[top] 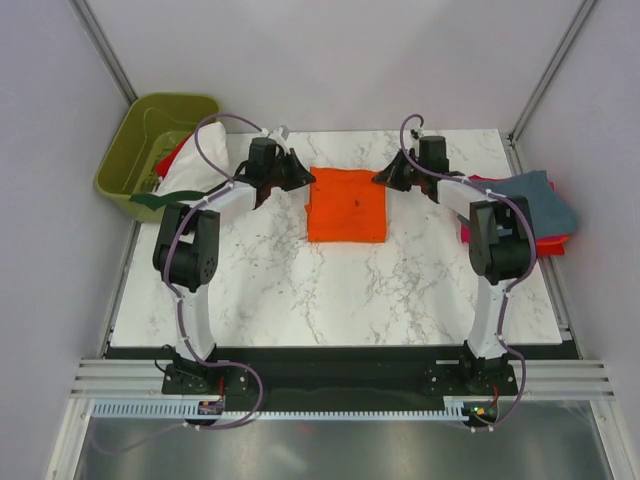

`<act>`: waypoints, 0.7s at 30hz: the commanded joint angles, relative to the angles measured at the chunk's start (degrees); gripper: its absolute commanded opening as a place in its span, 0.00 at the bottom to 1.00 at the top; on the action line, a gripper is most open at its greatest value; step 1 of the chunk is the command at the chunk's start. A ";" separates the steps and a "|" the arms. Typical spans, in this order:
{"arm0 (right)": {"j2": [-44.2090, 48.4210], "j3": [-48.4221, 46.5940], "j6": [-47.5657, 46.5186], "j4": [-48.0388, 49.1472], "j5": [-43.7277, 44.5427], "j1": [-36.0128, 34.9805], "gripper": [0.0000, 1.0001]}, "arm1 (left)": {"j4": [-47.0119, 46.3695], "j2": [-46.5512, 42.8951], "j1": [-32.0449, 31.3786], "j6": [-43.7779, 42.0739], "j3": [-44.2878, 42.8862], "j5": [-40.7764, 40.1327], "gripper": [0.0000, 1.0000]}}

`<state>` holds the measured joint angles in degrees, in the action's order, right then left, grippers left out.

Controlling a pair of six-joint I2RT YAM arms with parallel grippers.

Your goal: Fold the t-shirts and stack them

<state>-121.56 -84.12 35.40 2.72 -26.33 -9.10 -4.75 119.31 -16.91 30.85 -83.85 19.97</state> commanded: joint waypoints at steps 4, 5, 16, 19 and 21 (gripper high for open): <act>14.85 6.76 -3.49 -0.17 1.37 1.19 0.00 | -8.07 -10.58 -1.28 0.17 6.94 1.92 0.02; 17.29 7.21 -3.58 -0.69 1.37 1.45 0.00 | -8.34 -12.67 -1.81 0.96 7.65 2.18 0.02; 36.82 6.60 -4.81 -21.07 12.08 12.17 0.00 | -9.48 -23.42 -18.06 3.86 6.69 -4.49 0.02; 41.74 5.81 -4.99 -25.91 16.47 17.53 0.00 | -9.84 -20.88 -24.21 4.74 2.66 -6.34 0.02; 44.38 4.59 -5.95 -28.55 17.36 21.92 0.00 | -9.92 -19.03 -28.08 5.44 -1.02 -7.22 0.02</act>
<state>-81.25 -75.50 31.40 -21.17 -16.62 8.32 -12.62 98.96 -41.41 33.95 -79.33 15.75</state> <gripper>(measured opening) 0.021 0.034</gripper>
